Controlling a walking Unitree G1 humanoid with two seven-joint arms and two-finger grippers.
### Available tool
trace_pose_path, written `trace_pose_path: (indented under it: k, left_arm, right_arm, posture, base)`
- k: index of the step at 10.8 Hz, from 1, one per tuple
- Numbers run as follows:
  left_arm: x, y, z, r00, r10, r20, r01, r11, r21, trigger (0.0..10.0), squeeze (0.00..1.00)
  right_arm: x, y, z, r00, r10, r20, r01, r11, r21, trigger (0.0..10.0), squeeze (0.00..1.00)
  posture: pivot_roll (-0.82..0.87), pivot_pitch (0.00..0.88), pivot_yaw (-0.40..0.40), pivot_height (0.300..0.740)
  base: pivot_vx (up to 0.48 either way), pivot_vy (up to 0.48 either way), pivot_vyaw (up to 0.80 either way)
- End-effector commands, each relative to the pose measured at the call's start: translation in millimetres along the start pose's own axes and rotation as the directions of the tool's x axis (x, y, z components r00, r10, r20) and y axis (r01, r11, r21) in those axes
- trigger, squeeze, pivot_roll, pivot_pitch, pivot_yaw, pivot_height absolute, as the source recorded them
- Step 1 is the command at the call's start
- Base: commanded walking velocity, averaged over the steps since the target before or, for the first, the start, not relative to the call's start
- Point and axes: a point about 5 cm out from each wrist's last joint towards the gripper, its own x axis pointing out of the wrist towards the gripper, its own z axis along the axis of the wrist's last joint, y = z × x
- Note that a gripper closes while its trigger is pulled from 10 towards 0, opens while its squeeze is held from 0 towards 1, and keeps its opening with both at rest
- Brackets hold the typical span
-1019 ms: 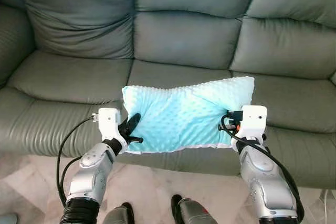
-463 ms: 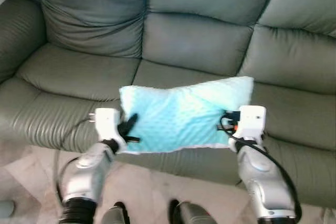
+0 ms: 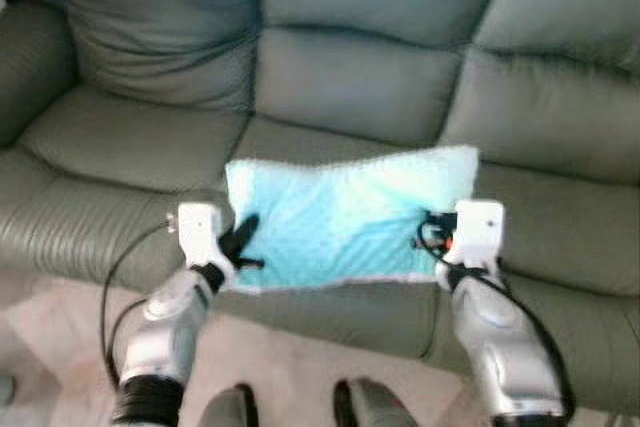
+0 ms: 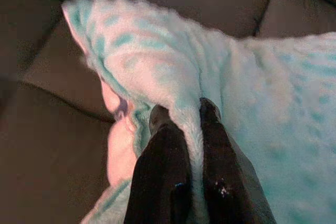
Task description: Move the pillow to the sofa
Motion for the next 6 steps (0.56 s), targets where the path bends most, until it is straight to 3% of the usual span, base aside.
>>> trace_pose_path:
  k: [1, 6]
  left_arm:
    - [-2.1, 1.7, -4.3, 1.0, 0.003, -0.02, -0.003, 1.0, -0.001, 10.0, 0.0]
    - [-0.7, 4.6, -2.4, 1.0, 0.017, -0.022, -0.018, 1.0, -0.014, 10.0, 0.0]
  right_arm:
    - [-1.5, -0.7, 1.4, 1.0, -0.003, 0.01, 0.003, 1.0, 0.004, 10.0, 0.0]
    - [-2.2, -0.9, 1.5, 1.0, -0.006, 0.01, 0.006, 1.0, 0.007, 10.0, 0.0]
  posture:
    - [-0.16, 0.221, -0.043, 0.74]
    - [-0.16, 0.222, -0.04, 0.74]
  base:
    - [0.0, 0.0, 0.0]
    - [0.0, 0.0, 0.0]
